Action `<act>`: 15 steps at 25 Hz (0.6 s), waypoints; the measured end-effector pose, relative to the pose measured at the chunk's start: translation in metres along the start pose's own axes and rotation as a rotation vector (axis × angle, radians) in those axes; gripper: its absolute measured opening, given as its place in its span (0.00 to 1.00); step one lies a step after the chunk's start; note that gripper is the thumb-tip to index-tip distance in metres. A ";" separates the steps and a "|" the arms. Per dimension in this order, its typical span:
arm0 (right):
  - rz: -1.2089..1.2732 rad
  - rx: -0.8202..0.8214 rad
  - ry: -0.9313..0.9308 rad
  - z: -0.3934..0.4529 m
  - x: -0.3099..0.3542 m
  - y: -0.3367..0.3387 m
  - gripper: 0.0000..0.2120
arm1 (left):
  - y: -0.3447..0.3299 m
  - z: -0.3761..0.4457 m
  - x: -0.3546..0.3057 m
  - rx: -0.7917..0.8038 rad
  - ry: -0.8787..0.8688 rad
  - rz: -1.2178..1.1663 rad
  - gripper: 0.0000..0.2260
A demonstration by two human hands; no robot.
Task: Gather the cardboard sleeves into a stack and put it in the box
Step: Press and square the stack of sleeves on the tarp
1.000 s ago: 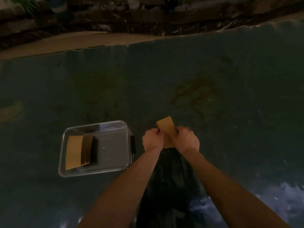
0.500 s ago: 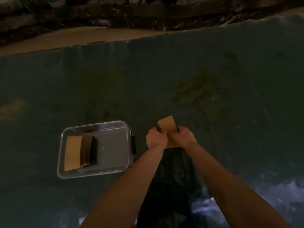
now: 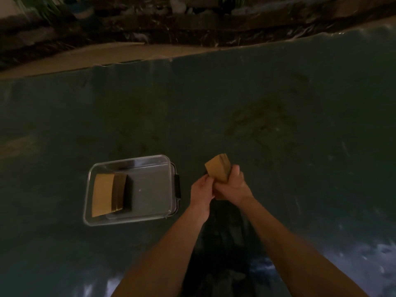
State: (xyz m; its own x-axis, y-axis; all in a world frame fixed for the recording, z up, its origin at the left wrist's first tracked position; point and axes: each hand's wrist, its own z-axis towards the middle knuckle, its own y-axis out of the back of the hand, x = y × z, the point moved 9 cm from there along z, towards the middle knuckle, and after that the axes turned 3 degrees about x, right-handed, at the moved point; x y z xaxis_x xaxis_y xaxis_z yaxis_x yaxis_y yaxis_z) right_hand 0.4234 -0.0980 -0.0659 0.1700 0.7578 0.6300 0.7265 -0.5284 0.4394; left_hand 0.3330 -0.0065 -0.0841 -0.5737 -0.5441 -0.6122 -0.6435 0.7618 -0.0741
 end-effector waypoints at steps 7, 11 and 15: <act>-0.156 -0.172 0.298 -0.085 0.023 -0.031 0.25 | 0.032 -0.077 0.014 0.071 -0.166 -0.088 0.19; -0.153 -0.198 0.509 -0.141 0.035 -0.079 0.28 | 0.069 -0.132 -0.010 0.043 -0.515 0.170 0.45; -0.024 -0.196 0.623 -0.179 0.042 -0.152 0.29 | 0.141 -0.170 0.003 -0.133 -0.718 0.480 0.28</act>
State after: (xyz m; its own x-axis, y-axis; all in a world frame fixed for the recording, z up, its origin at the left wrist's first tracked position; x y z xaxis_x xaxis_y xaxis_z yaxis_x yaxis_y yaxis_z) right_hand 0.2011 -0.0547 0.0081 -0.3054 0.4379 0.8456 0.5801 -0.6187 0.5299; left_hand 0.1540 0.0397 0.0375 -0.3689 0.2118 -0.9050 -0.4941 0.7800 0.3839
